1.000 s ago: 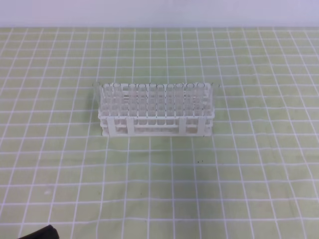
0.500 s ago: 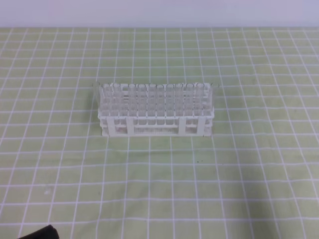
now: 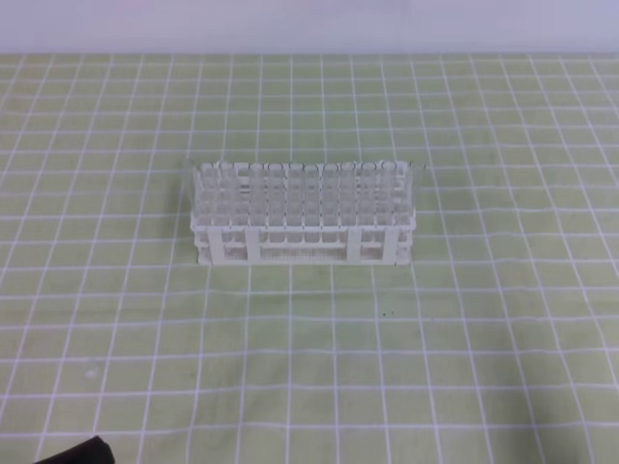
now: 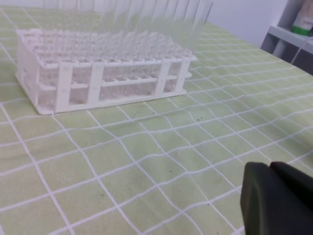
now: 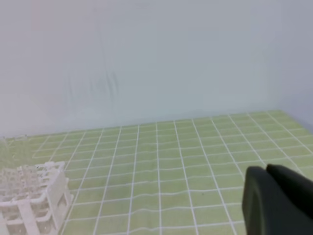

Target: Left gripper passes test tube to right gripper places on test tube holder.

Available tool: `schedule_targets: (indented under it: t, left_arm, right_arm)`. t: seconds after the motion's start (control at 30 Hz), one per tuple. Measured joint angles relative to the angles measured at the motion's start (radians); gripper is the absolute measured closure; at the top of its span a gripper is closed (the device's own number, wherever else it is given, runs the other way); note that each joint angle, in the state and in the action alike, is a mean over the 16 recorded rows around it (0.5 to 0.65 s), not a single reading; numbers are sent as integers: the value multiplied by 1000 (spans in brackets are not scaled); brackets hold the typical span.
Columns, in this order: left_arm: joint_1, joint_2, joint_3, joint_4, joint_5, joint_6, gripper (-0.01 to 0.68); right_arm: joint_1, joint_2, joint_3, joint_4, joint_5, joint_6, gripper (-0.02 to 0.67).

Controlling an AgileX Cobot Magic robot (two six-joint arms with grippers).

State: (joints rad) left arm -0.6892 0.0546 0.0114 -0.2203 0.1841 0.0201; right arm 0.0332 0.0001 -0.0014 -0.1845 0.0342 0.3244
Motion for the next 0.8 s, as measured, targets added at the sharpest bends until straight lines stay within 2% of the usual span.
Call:
schedule_targets:
  t: [0.3,0.5,0.8]
  left_arm:
    - [0,-1,-4,0,2,0,675]
    - [0,-1,-4,0,2,0,675]
    - [0,0,-2,0,3,0,675]
  right_arm:
    - [0,-17,3,29,8,-21,664]
    - [0,-17,3,152,43,-174,664]
    - [0,-17,3,353,185,-415,664]
